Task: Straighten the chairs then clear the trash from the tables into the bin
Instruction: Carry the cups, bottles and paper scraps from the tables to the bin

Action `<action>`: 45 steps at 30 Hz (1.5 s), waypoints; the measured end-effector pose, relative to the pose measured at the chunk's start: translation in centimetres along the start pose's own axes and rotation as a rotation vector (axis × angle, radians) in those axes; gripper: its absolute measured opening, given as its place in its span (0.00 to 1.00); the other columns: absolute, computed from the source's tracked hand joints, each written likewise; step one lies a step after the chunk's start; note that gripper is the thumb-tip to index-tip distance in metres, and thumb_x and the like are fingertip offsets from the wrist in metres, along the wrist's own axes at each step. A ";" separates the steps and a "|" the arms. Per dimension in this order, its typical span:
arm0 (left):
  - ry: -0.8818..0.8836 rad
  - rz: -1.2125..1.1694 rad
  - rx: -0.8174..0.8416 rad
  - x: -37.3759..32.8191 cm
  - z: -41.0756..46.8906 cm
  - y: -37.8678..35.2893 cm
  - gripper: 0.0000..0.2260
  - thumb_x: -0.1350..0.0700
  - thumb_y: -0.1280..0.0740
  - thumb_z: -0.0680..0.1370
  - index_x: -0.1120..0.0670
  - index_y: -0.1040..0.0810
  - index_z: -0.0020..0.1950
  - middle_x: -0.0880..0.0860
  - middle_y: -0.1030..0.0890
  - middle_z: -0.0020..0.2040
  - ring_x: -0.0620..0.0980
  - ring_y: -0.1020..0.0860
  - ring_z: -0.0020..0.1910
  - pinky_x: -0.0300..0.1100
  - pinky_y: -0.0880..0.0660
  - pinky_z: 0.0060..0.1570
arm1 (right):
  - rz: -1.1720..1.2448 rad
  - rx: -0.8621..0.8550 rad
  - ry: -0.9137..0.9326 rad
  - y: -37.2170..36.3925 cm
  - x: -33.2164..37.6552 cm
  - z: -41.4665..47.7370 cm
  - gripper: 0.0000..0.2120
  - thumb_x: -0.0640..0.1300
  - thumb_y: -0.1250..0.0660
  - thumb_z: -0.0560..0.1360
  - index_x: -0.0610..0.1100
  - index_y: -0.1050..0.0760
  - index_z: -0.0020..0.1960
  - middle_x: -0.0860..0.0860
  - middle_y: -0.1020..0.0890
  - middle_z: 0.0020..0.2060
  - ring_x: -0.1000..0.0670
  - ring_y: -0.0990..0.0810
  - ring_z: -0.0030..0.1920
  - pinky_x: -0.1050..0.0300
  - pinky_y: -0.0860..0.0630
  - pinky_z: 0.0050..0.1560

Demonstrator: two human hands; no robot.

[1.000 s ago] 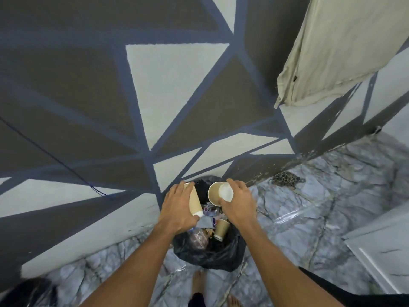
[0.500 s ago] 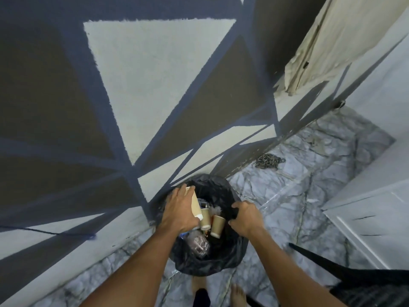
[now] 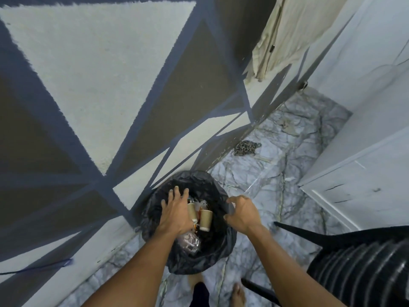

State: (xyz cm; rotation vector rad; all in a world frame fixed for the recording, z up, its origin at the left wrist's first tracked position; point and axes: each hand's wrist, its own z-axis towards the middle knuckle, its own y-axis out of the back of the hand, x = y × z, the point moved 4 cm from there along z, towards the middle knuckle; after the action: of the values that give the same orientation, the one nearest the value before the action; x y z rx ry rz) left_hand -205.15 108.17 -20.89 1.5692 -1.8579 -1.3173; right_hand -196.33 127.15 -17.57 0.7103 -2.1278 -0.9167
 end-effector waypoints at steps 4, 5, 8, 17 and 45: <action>-0.114 0.001 0.033 -4.7 -1.4 -1.4 0.43 0.52 0.28 0.70 0.53 0.47 0.80 0.58 0.45 0.80 0.58 0.48 0.79 0.56 0.43 0.76 | 0.041 -0.058 0.003 1.8 -2.2 -2.0 0.21 0.46 0.30 0.68 0.48 0.21 0.60 0.46 0.21 0.58 0.44 0.22 0.59 0.51 0.23 0.56; -0.153 0.006 0.027 -6.3 -1.7 -1.5 0.41 0.54 0.29 0.71 0.53 0.46 0.80 0.58 0.44 0.80 0.58 0.47 0.79 0.55 0.42 0.75 | 0.055 -0.077 0.003 2.4 -3.1 -2.5 0.21 0.48 0.30 0.70 0.48 0.22 0.62 0.46 0.22 0.61 0.44 0.24 0.63 0.51 0.24 0.59; -0.274 -0.035 0.023 -11.6 -3.2 -1.1 0.37 0.54 0.31 0.72 0.55 0.42 0.79 0.58 0.41 0.79 0.58 0.45 0.78 0.53 0.41 0.75 | 0.072 -0.116 -0.021 4.4 -6.3 -5.0 0.24 0.48 0.29 0.71 0.48 0.25 0.67 0.48 0.25 0.66 0.47 0.28 0.67 0.53 0.28 0.64; -0.681 0.038 -0.081 -31.8 -13.1 -2.3 0.36 0.52 0.30 0.75 0.54 0.42 0.79 0.57 0.42 0.79 0.55 0.46 0.79 0.48 0.46 0.76 | 0.180 -0.401 -0.104 11.3 -19.8 -18.7 0.26 0.45 0.29 0.72 0.46 0.27 0.69 0.47 0.25 0.67 0.47 0.29 0.68 0.53 0.31 0.66; -1.472 0.293 0.333 -77.0 -45.4 -34.3 0.20 0.57 0.33 0.71 0.53 0.24 0.62 0.50 0.19 0.56 0.53 0.23 0.58 0.48 0.23 0.52 | 0.532 -0.874 -0.977 10.5 -65.7 -61.1 0.21 0.47 0.30 0.73 0.48 0.24 0.66 0.51 0.23 0.63 0.50 0.27 0.65 0.53 0.29 0.65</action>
State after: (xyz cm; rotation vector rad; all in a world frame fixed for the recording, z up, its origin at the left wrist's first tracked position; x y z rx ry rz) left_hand -127.29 161.76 -5.71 0.1205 -2.9935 -2.3494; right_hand -111.67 155.60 -3.95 -0.8668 -2.0976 -1.8861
